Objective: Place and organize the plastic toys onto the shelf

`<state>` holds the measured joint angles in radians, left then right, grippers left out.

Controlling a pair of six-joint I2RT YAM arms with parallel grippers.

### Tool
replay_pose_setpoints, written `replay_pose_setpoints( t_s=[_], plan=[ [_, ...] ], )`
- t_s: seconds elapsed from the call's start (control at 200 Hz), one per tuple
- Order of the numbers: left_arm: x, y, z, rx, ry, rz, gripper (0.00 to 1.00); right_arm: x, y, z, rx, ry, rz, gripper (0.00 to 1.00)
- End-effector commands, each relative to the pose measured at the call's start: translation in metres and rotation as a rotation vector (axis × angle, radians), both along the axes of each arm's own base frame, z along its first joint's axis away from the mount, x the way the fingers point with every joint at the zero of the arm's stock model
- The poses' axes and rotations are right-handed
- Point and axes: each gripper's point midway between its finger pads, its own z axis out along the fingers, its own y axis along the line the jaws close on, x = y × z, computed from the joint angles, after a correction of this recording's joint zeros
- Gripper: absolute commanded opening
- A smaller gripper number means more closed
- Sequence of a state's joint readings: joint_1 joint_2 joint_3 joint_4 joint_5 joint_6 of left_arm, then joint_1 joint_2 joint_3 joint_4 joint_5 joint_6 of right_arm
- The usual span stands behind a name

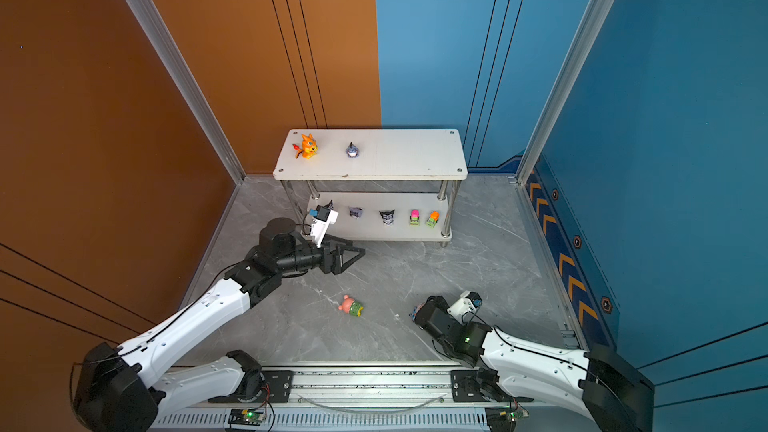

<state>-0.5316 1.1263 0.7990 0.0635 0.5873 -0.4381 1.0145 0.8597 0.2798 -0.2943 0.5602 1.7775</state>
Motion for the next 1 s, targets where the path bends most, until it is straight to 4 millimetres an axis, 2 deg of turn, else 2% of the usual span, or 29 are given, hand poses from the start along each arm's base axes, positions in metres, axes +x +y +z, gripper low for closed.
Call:
replay_pose_setpoints(
  t_s=[0.0,0.13,0.2,0.26,0.305,0.335,0.405,0.441,0.541,0.581,0.646,0.721,0.816,0.921,0.996],
  plan=[
    [-0.005,-0.002,-0.005,-0.003,0.000,-0.021,0.85,-0.004,-0.027,0.034,-0.212,-0.028,0.065,0.62],
    [-0.005,-0.002,-0.005,-0.006,0.001,-0.020,0.85,0.008,-0.039,0.087,-0.370,-0.085,0.175,0.70],
    [-0.004,-0.002,-0.005,-0.006,0.000,-0.019,0.85,0.021,-0.031,0.109,-0.445,-0.075,0.303,0.70],
    [-0.004,0.000,-0.006,-0.001,0.001,-0.010,0.85,0.034,-0.011,0.127,-0.488,-0.067,0.475,0.70],
    [-0.003,0.002,-0.007,0.010,0.007,0.003,0.85,0.041,0.004,0.135,-0.539,-0.035,0.621,0.71],
    [-0.002,0.003,-0.009,0.019,0.011,0.011,0.85,0.049,0.009,0.138,-0.580,0.005,0.702,0.75],
    [0.000,0.010,-0.011,0.033,0.022,0.041,0.85,0.050,0.029,0.144,-0.713,0.123,0.949,0.82],
    [0.003,0.015,-0.015,0.048,0.035,0.070,0.85,0.045,0.041,0.145,-0.813,0.193,1.080,0.83],
    [0.011,0.036,-0.026,0.087,0.079,0.161,0.85,0.046,0.051,0.157,-1.209,0.369,1.280,0.83],
    [0.012,0.043,-0.029,0.087,0.093,0.189,0.85,0.046,0.060,0.159,-1.321,0.419,1.353,0.83],
    [0.014,0.058,-0.034,0.082,0.118,0.245,0.85,0.041,0.071,0.156,-1.403,0.489,1.482,0.83],
    [0.013,0.079,-0.042,0.090,0.148,0.313,0.85,0.032,0.077,0.148,-1.438,0.564,1.615,0.83],
    [0.007,0.108,-0.056,0.108,0.194,0.410,0.85,0.028,0.089,0.148,-1.385,0.531,1.685,0.82],
    [-0.004,0.135,-0.064,0.088,0.228,0.513,0.85,0.019,0.091,0.139,-1.382,0.559,1.745,0.81],
    [-0.011,0.149,-0.070,0.066,0.238,0.573,0.85,0.004,0.083,0.116,-1.403,0.637,1.835,0.81]
  ],
)
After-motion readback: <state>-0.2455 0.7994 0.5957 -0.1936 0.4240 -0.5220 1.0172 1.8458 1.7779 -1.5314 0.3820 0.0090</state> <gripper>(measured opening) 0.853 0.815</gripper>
